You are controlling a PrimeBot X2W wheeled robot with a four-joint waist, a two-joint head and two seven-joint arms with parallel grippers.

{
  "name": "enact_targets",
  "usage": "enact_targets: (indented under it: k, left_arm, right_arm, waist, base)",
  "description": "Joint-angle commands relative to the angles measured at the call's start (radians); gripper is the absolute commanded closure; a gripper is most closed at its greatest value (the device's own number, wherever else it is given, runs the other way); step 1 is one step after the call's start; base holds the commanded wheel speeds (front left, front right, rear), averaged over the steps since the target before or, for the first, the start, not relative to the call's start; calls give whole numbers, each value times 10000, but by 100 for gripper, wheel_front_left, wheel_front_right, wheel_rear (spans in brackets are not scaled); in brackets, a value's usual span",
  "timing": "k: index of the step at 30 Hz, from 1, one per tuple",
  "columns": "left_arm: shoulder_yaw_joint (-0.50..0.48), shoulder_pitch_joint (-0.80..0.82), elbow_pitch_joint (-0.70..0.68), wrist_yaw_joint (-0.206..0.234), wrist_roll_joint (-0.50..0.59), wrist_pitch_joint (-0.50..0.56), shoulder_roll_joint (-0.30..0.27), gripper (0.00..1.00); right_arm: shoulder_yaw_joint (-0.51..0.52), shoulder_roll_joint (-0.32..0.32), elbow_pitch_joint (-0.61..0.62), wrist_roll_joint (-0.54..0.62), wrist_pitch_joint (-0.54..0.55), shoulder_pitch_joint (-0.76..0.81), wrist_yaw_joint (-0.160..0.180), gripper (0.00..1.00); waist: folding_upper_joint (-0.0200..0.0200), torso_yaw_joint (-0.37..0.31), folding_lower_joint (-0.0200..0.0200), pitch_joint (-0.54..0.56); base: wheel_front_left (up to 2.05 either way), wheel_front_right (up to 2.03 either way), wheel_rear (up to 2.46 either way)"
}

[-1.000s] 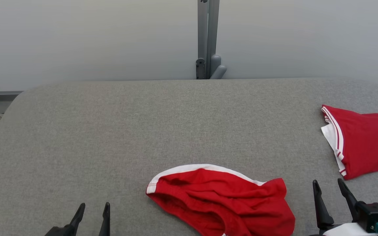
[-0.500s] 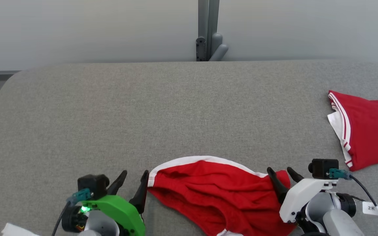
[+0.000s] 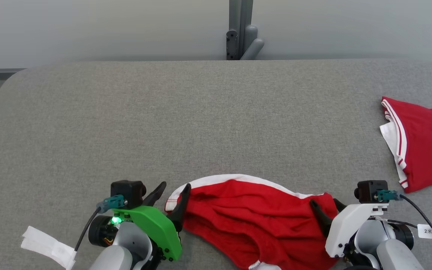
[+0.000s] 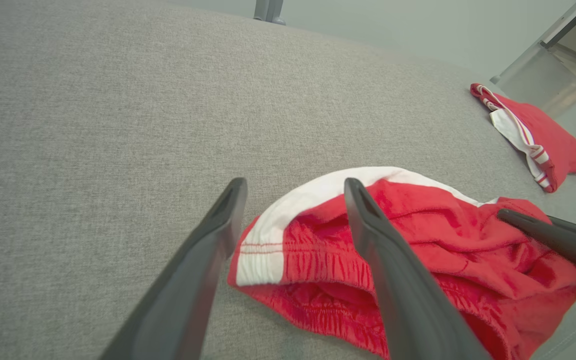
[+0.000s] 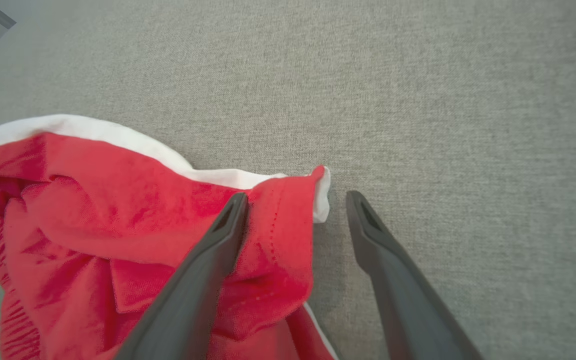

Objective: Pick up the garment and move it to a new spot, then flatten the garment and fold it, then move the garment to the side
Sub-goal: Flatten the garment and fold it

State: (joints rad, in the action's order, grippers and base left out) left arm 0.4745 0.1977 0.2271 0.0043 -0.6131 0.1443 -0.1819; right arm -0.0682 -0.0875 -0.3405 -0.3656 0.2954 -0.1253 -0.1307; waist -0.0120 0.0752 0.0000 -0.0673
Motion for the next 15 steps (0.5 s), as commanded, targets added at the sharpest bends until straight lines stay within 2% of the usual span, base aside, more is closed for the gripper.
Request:
enact_targets:
  k: [1,15]
  left_arm:
    - [24,157,30,-52,-44,43,14,0]
    - [187,221,341,-321,-327,365,-130,0]
  right_arm:
    - [-20,4,-69,74,41,69,1,0]
    - [-470,192,-1200,-68,12,-869,1,0]
  waist:
    - [120,-64,0,-31]
    - [120,-94,0,-144]
  base:
    - [0,0,0]
    - [0,0,0]
